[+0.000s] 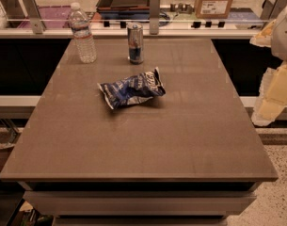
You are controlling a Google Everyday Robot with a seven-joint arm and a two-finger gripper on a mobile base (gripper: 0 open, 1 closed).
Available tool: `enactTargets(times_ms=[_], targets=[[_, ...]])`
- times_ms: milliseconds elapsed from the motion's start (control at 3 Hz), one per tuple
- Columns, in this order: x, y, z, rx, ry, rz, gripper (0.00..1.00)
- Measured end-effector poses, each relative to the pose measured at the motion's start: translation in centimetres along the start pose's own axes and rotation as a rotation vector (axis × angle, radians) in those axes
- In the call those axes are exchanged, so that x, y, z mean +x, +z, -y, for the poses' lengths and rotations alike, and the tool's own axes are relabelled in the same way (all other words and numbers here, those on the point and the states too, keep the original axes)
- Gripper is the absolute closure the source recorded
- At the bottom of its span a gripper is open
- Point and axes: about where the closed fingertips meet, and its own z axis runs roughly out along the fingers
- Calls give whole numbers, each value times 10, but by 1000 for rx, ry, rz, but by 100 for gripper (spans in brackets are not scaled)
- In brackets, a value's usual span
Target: Pick water bottle
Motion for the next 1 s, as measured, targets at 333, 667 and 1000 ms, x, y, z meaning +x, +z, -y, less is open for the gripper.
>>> enactTargets(times_ms=[333, 667, 1000], targets=[[-2, -2, 1, 7, 1, 4, 0], [-20, -8, 12, 47, 41, 53, 0], [-47, -19, 24, 114, 97, 140, 0]])
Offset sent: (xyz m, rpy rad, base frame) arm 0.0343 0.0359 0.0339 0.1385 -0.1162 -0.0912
